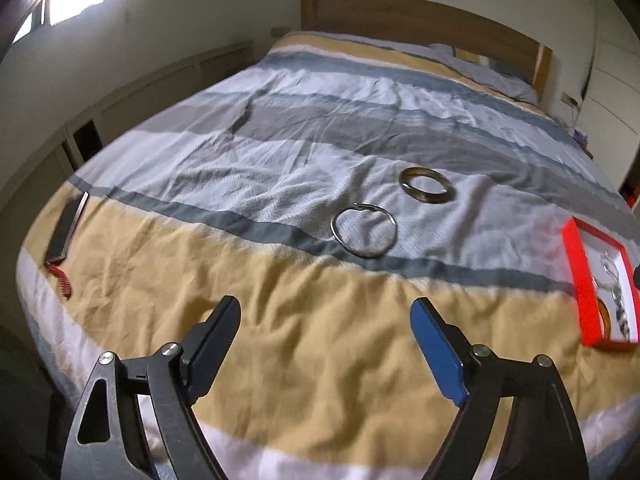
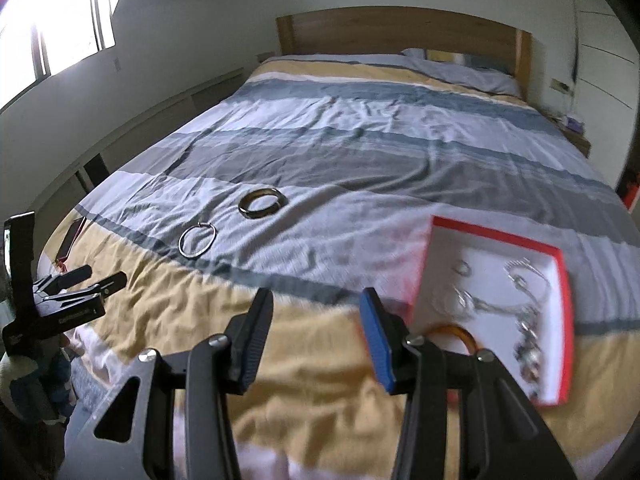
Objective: Organize jewelry
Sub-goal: 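Withdraw both tools toward the large silver hoop and brown bangle, then grasp the large silver hoop with left tool while right tool grasps the brown bangle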
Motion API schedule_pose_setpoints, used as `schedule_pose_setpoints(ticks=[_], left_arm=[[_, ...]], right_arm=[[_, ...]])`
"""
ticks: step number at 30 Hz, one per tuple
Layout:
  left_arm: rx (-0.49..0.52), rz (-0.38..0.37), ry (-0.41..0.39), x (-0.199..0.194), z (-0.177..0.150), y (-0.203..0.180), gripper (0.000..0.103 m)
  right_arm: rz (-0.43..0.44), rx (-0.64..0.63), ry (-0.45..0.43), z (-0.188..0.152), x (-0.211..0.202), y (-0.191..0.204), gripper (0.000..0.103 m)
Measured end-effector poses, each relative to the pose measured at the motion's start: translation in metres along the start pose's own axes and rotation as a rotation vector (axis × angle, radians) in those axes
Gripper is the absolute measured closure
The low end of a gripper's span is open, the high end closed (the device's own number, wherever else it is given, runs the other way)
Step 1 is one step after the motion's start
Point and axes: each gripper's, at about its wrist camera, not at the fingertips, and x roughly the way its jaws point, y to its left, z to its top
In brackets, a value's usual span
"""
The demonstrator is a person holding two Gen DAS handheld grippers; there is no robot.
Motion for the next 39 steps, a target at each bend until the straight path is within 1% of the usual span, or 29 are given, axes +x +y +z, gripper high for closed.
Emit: schedule_pose_setpoints(ticks=[4, 11, 12, 15, 19, 23, 27, 33, 37, 39], left_arm=[[-0.026, -0.003, 0.027, 0.031, 0.018, 0.003, 0.020], [-0.027, -0.022, 0.061, 0.090, 0.048, 0.000, 0.032], [-0.027, -0.021, 0.066, 0.097, 0.050, 0.001, 0.035], [-0.038, -0.018, 0.091, 0.120, 0.054, 0.001, 0.039], [-0.037, 0.000, 0.116, 0.144, 0.049, 0.000, 0.039], [-0.003, 0.025, 0.096, 0.150, 0.043, -0.006, 0.035], [-0.014, 0.020, 0.083, 0.155, 0.041, -0.006, 0.033], [-0.022, 0.009, 0.064, 0.157, 0.039, -0.004, 0.033], [-0.015, 0.015, 0.051, 0.156, 0.037, -0.006, 0.033], [-0.013, 0.016, 0.047, 0.155, 0.036, -0.006, 0.033]], right_arm=[[0.037, -0.024, 0.014, 0.023, 0.042, 0.004, 0.060], [0.084, -0.028, 0.031, 0.058, 0.118, 0.011, 0.060], [0.089, -0.031, 0.033, 0.062, 0.128, 0.013, 0.060], [0.103, -0.038, 0.042, 0.074, 0.159, 0.017, 0.060], [0.116, -0.056, 0.064, 0.086, 0.201, 0.025, 0.060], [0.137, -0.053, 0.085, 0.092, 0.235, 0.029, 0.060], [0.153, -0.049, 0.112, 0.093, 0.266, 0.035, 0.061], [0.149, -0.065, 0.129, 0.091, 0.285, 0.041, 0.061], [0.143, -0.091, 0.135, 0.089, 0.294, 0.044, 0.062], [0.132, -0.114, 0.139, 0.089, 0.298, 0.048, 0.067]])
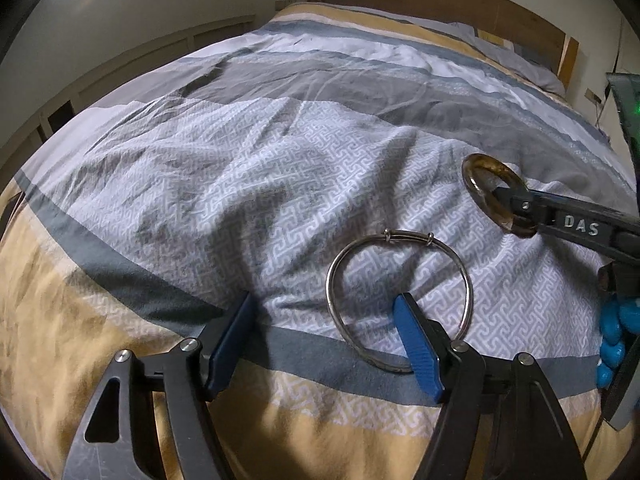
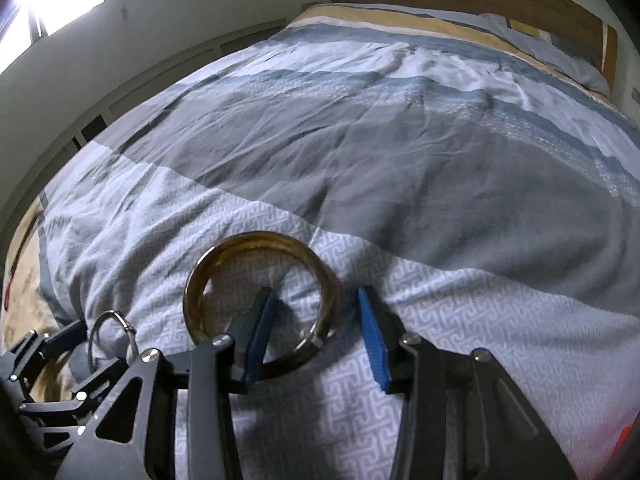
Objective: Organize jewelry
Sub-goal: 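Grasp the large silver hoop with left tool while right tool grasps the brown bangle, then lift and carry the hoop and bangle over the red box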
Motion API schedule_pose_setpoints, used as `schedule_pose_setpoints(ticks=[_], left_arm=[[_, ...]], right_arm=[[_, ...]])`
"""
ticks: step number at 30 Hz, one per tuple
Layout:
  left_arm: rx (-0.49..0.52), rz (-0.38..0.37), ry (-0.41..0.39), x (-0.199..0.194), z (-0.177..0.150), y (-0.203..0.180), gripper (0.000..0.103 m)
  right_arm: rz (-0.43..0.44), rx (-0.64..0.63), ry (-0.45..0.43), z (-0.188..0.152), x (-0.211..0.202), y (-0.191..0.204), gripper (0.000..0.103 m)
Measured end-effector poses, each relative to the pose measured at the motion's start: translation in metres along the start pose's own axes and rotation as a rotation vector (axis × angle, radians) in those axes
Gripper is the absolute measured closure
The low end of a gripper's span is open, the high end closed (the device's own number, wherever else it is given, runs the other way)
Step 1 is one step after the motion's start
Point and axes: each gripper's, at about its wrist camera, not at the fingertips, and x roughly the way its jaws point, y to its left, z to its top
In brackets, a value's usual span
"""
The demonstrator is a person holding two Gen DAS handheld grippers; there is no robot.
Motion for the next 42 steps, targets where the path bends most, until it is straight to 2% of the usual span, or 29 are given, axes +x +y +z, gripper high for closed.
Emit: schedule_pose_setpoints(ticks=[4, 6, 7, 9, 10, 11, 12, 15, 26, 31, 42], left_arm=[[0.005, -0.003, -0.005, 0.000, 0.001, -0.002, 0.035], [0.007, -0.014, -0.010, -0.002, 0.001, -0.002, 0.043], [0.014, -0.019, -0.013, -0.004, 0.002, -0.003, 0.047], [0.027, -0.027, -0.018, -0.007, 0.003, -0.005, 0.065], [0.032, -0.035, -0.021, -0.009, 0.003, -0.006, 0.070], [0.033, -0.050, -0.024, -0.011, 0.003, -0.006, 0.081], [0.027, -0.060, -0.023, -0.012, 0.003, -0.005, 0.088], [-0.005, -0.095, -0.025, -0.018, 0.004, 0.002, 0.097], [0.082, -0.048, -0.080, -0.066, 0.004, -0.008, 0.099], [0.145, -0.030, -0.092, -0.098, -0.004, -0.017, 0.099], [0.269, -0.045, -0.156, -0.187, -0.033, -0.040, 0.099]], right_arm=[[-0.013, -0.018, 0.001, 0.001, 0.004, 0.003, 0.080], [-0.018, -0.020, -0.005, 0.000, 0.002, 0.004, 0.092], [-0.019, -0.020, -0.007, 0.000, 0.000, 0.005, 0.092], [-0.033, -0.026, -0.014, -0.002, -0.005, 0.008, 0.093], [-0.035, -0.026, -0.023, -0.004, -0.010, 0.010, 0.093], [-0.033, -0.023, -0.029, -0.005, -0.014, 0.010, 0.094], [-0.028, -0.015, -0.041, -0.008, -0.020, 0.011, 0.094], [-0.033, -0.009, -0.068, -0.013, -0.035, 0.011, 0.094], [-0.066, 0.041, -0.160, -0.036, -0.117, 0.005, 0.094], [-0.077, 0.073, -0.188, -0.053, -0.165, 0.010, 0.094], [-0.142, 0.144, -0.233, -0.111, -0.274, 0.014, 0.094]])
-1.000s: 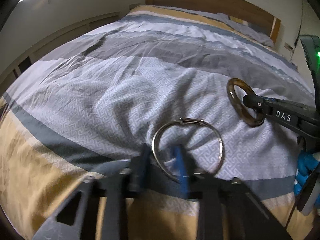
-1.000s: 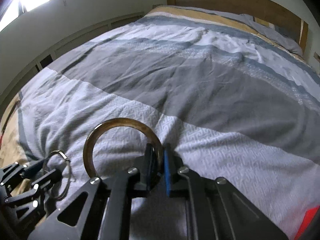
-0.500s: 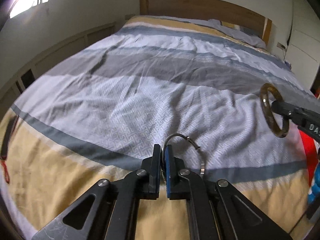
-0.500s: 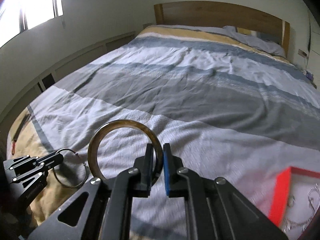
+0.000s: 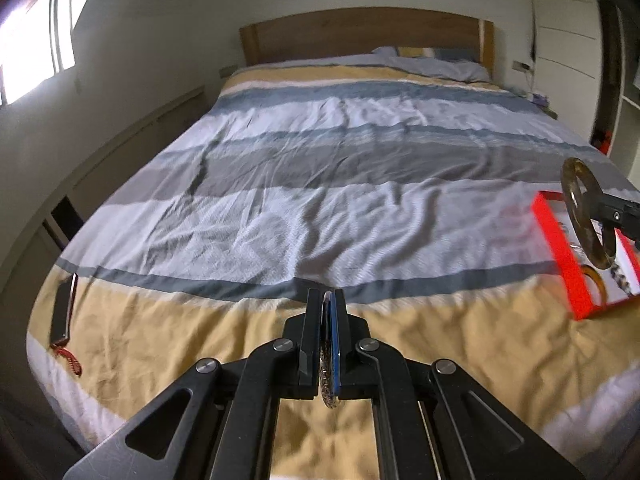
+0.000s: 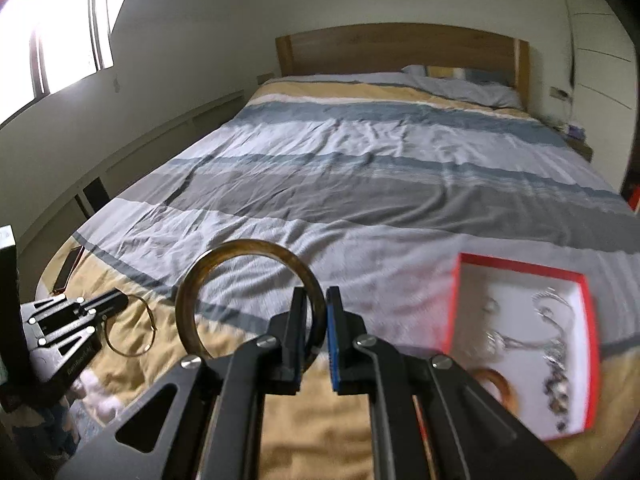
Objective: Organize jewelry
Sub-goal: 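Lift and carry the hoop and bangle over the red box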
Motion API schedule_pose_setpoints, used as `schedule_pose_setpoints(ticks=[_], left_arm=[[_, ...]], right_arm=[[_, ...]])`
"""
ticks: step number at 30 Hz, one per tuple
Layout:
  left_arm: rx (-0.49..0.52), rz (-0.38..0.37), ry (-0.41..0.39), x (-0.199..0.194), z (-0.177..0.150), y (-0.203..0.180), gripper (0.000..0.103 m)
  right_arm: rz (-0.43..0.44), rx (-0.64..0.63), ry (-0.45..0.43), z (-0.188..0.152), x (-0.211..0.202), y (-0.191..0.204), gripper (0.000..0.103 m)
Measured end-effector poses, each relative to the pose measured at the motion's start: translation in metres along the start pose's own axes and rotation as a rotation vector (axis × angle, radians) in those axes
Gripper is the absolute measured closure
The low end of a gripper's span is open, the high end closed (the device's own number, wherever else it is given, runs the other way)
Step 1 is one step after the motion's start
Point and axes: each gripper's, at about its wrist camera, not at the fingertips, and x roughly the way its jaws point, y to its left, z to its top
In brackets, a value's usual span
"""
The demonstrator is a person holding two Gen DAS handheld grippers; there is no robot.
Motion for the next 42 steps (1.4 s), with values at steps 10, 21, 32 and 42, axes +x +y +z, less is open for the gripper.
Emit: schedule_pose_setpoints(ticks=[10, 21, 32, 42], left_arm=[[0.090, -0.084, -0.075, -0.069, 0.006, -0.060, 0.099], [0.164, -0.249, -0.109, -0.095, 0.024, -0.160, 0.099], [0.242, -0.385, -0.066, -0.049, 0.055, -0.264, 0.099], [0.262, -0.406, -0.018, 0.009, 0.071, -0.314, 0.099]], right_arm=[[-0.109, 0.060, -0.071, -0.030, -0.098, -0.047, 0.094], [-0.263, 0.141, -0.070, -0.060, -0.158, -0.129, 0.094], [-0.328, 0.186, -0.014, -0.069, -0.135, -0.195, 0.095], [-0.317, 0.173, 0.046, -0.059, -0.066, -0.238, 0.095]])
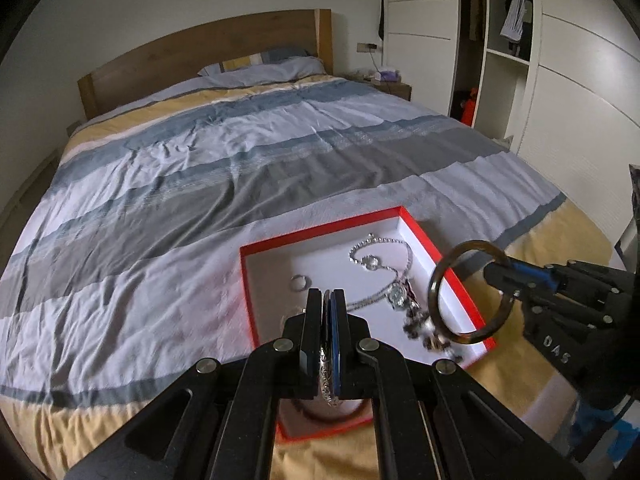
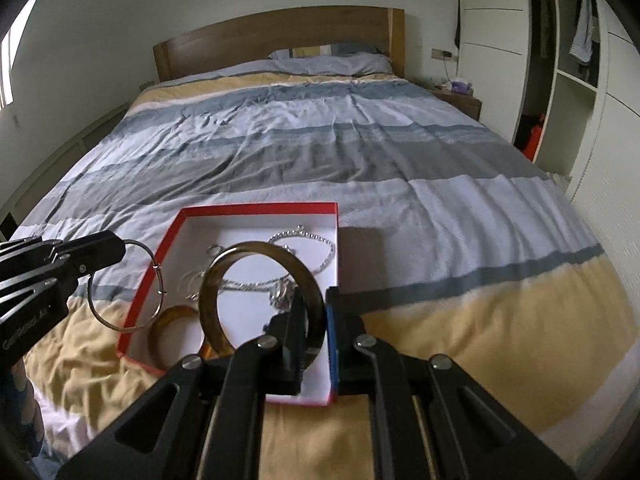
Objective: Organize jewelry
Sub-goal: 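Lift and carry the hoop and bangle over the red box, then open both tools to release the hoop and bangle into the box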
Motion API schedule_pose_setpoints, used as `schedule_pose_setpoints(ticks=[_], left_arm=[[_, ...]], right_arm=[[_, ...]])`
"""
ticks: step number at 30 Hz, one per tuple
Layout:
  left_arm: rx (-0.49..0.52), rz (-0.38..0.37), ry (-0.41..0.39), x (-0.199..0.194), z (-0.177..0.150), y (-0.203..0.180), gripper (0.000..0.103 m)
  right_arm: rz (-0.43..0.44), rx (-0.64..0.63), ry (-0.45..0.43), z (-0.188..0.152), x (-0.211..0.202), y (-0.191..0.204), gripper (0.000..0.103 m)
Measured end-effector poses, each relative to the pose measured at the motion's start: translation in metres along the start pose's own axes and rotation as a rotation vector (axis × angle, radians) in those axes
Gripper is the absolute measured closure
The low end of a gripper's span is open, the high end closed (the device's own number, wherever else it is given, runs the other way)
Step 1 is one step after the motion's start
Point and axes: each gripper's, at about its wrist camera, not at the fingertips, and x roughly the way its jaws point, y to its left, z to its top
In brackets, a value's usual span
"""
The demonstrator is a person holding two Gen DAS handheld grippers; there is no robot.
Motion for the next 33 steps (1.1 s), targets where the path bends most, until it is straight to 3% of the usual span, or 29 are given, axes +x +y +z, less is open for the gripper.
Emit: schedule_pose_setpoints(ticks=[8, 16, 24, 33], left_arm=[[-0.054, -0.044, 0.046, 0.050, 0.010, 0.012, 0.099], [-0.074, -0.023, 0.084, 0.085, 0.002, 0.036, 0.099], [-0.091, -0.020, 0.137, 0.114, -0.016, 0.050, 0.099], [-0.075, -0.010, 0.146, 0.120, -0.022, 0.044, 0.099]], right_arm=[[0.001, -0.052, 0.019, 0.026, 0.055, 0.007, 0.095], [-0.030, -0.121, 0.063, 0.039, 0.106, 0.020, 0.095], [-0.044, -0.154, 0.122, 0.034, 0.132, 0.024, 0.095], [-0.070, -0.189, 0.174, 0.029, 0.145, 0.026, 0.093]])
